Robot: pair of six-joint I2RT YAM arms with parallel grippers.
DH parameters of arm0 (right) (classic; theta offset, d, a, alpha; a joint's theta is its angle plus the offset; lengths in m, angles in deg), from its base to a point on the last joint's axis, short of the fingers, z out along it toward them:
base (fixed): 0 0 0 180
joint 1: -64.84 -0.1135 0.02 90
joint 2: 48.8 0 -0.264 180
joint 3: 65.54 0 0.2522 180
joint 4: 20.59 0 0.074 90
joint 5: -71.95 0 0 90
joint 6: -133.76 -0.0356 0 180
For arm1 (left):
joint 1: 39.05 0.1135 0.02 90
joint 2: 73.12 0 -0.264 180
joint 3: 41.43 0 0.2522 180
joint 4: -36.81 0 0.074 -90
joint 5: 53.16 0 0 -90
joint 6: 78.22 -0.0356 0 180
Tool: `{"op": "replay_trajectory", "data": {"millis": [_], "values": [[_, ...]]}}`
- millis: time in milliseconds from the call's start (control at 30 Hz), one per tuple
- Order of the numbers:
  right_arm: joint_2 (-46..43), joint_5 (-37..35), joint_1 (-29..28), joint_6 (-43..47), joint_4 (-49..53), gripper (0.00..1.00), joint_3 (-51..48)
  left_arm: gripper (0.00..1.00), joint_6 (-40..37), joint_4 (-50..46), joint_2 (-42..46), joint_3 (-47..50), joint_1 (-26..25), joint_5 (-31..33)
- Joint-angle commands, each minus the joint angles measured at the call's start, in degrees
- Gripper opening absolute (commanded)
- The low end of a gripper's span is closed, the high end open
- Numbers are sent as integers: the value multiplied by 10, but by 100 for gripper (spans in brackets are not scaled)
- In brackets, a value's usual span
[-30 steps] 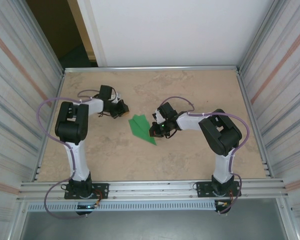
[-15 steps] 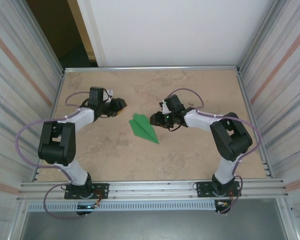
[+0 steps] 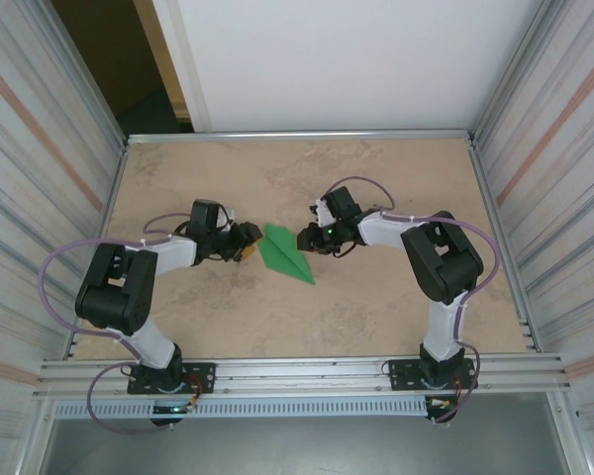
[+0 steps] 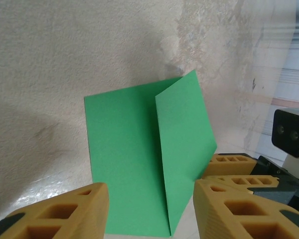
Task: Fold a paper plane with a square sheet of paper (pick it up from the middle)
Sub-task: Pick up the paper from the center of the table.
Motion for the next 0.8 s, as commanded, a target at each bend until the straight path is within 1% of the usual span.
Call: {"op": "replay_trajectory", "data": {"millis": [0, 67, 200, 367, 500, 633, 767], "values": [[22, 34, 0, 29, 13, 27, 23, 50, 15, 27, 15, 6, -3, -10], [28, 40, 0, 31, 12, 24, 27, 50, 17, 30, 13, 5, -3, -12], [23, 54, 2, 33, 2, 14, 26, 50, 17, 32, 17, 5, -3, -15], [-5, 69, 15, 22, -21, 6, 17, 50, 11, 46, 41, 6, -3, -27], [-52, 96, 30, -10, -64, 5, -4, 50, 12, 83, 73, 5, -2, -55], [-100, 114, 41, -45, -108, 6, -22, 52, 28, 139, 100, 3, -7, -88], [-141, 126, 47, -90, -152, 7, -31, 55, 26, 172, 116, -11, -29, -109]]}}
